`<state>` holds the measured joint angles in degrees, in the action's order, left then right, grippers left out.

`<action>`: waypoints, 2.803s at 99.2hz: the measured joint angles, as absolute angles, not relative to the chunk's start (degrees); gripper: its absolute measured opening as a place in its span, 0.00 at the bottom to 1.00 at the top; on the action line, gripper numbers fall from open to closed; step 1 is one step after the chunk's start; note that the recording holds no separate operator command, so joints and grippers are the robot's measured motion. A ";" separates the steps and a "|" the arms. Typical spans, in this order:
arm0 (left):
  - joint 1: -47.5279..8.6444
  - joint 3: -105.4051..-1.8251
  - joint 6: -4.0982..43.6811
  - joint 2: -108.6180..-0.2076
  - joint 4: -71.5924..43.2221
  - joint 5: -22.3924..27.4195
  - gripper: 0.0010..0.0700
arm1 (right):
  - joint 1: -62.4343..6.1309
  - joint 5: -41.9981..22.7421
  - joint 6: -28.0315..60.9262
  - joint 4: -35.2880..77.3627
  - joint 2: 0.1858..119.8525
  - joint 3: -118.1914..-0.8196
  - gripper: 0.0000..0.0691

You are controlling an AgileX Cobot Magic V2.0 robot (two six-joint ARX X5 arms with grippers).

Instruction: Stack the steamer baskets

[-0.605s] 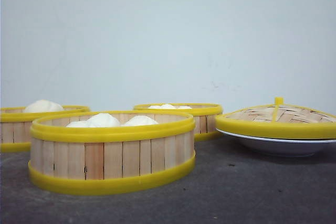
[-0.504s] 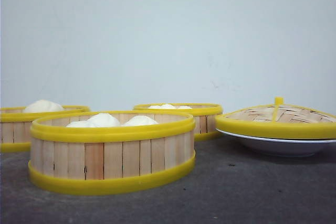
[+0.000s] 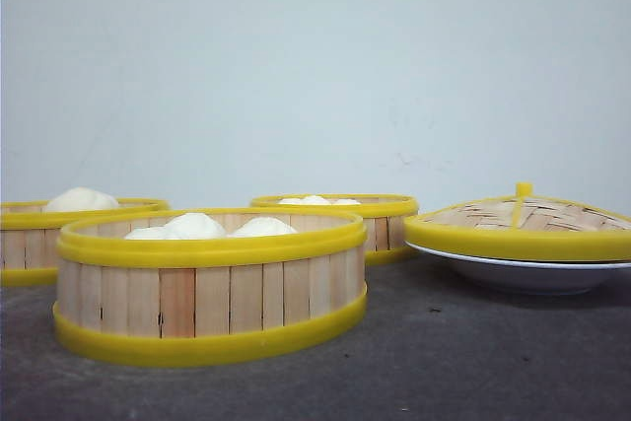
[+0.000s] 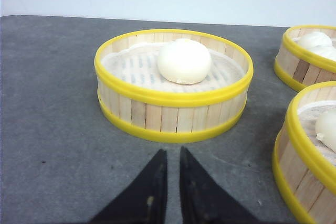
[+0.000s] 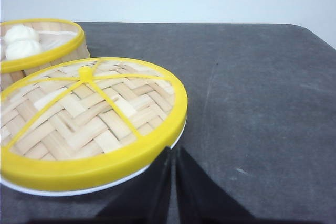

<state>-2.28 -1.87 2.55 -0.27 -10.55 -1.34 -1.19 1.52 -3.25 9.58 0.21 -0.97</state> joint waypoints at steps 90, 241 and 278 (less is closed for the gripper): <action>-2.28 -1.87 2.57 -0.27 -10.55 -1.34 0.01 | -1.19 1.52 -3.25 9.58 0.21 -0.97 0.02; -2.28 -18.00 15.79 -3.60 -17.08 -1.50 0.01 | -1.19 8.86 -19.33 15.70 7.44 -20.99 0.01; -2.28 -45.95 6.15 -27.90 -36.16 0.58 0.01 | -1.19 11.66 -10.26 36.84 34.83 -51.48 0.01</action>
<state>-2.28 -45.95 6.15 -27.90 -36.16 0.58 -1.19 11.66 -10.26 36.84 34.83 -51.48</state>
